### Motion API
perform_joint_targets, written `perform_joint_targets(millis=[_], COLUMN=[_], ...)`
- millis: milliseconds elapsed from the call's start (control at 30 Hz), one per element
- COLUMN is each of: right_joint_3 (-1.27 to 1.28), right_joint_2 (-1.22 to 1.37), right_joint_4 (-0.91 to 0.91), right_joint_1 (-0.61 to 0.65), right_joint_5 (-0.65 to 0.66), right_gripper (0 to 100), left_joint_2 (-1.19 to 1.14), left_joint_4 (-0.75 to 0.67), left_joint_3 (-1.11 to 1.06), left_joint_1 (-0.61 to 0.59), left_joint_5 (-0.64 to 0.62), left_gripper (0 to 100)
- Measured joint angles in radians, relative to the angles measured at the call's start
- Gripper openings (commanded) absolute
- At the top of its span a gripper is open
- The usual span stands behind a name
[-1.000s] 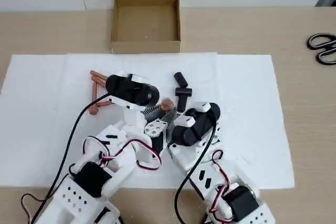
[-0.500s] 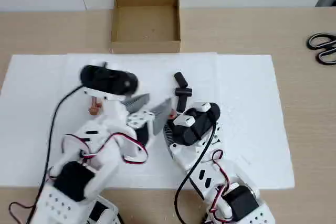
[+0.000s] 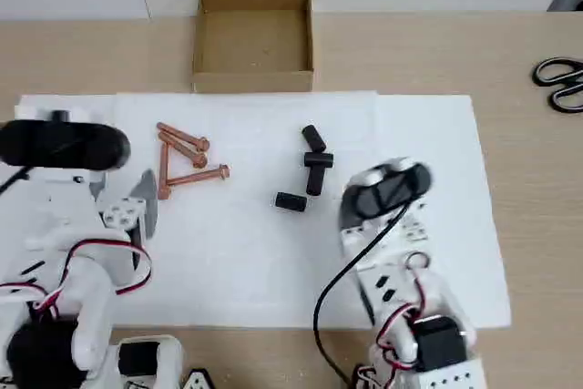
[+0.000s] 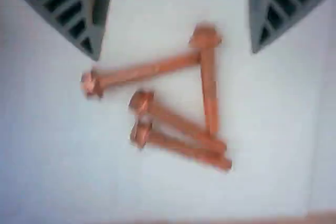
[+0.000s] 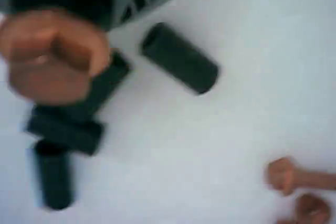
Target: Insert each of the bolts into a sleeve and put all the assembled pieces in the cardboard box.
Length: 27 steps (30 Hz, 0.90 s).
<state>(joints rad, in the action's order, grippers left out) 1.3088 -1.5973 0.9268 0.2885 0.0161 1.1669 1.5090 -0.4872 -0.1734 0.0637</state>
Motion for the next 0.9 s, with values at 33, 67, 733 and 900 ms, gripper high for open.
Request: perform_joint_targets(millis=[33, 67, 733, 900], right_joint_3=[-0.048, -0.109, -1.464, -1.596], right_joint_2=[0.048, 0.100, 1.781, 2.045], right_joint_4=[0.000, 0.000, -0.502, -0.647], right_joint_1=[-0.018, -0.031, -0.009, 0.003], right_joint_5=[0.015, 0.028, 0.048, 0.048], right_gripper=[0.4, 0.4, 0.4, 0.4], left_joint_2=[0.000, 0.000, -0.003, -0.005], left_joint_4=[0.017, 0.035, 0.091, 0.091], left_joint_3=[0.000, 0.000, -0.110, -0.120], left_joint_1=[-0.002, -0.003, -0.008, -0.008], left_joint_5=[0.008, 0.012, 0.021, 0.021], left_gripper=[18, 18, 17, 17])
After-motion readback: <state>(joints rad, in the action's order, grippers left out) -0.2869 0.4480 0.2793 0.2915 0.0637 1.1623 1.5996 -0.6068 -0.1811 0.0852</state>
